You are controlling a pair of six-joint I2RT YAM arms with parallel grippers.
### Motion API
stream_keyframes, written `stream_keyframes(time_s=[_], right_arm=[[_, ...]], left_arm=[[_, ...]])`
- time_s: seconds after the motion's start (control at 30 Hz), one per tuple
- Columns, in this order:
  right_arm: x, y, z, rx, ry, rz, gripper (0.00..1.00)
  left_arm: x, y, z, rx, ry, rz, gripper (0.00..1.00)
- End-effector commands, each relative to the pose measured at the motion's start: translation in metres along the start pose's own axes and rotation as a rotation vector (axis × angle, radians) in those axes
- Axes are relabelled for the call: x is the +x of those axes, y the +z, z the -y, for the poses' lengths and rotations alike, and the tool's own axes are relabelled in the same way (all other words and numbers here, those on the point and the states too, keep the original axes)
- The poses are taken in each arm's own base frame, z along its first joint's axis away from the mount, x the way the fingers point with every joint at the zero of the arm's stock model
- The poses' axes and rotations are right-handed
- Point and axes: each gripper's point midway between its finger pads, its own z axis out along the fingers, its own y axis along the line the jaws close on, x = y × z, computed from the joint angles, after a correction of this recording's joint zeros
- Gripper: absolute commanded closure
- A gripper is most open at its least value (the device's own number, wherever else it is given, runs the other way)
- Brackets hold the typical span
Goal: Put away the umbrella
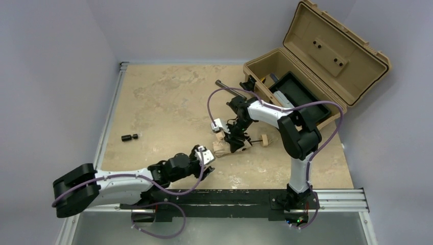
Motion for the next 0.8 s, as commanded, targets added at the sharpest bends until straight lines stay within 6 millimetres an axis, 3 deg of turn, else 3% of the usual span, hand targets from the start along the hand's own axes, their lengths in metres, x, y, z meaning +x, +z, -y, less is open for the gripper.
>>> stream_keyframes(time_s=[0.0,0.27,0.63,0.7,0.77], right_arm=[[0.064,0.049,-0.061,-0.270,0.221,-0.229,0.96],[0.063,0.061,-0.061,-0.286,0.229,-0.243,0.96],[0.060,0.066,-0.061,-0.288,0.220,-0.232,0.96],[0.060,0.066,-0.061,-0.282,0.216,-0.232,0.94],[0.055,0.065,-0.059,-0.267,0.205,-0.211,0.91]], left_arm=[[-0.030,0.020,-0.006,-0.050,0.287,-0.003,0.33],[-0.037,0.049,0.000,-0.058,0.436,-0.058,0.32],[0.001,0.074,0.004,-0.015,0.517,-0.205,0.34],[0.009,0.076,0.003,-0.017,0.509,-0.242,0.39],[0.022,0.075,0.004,-0.008,0.478,-0.295,0.55]])
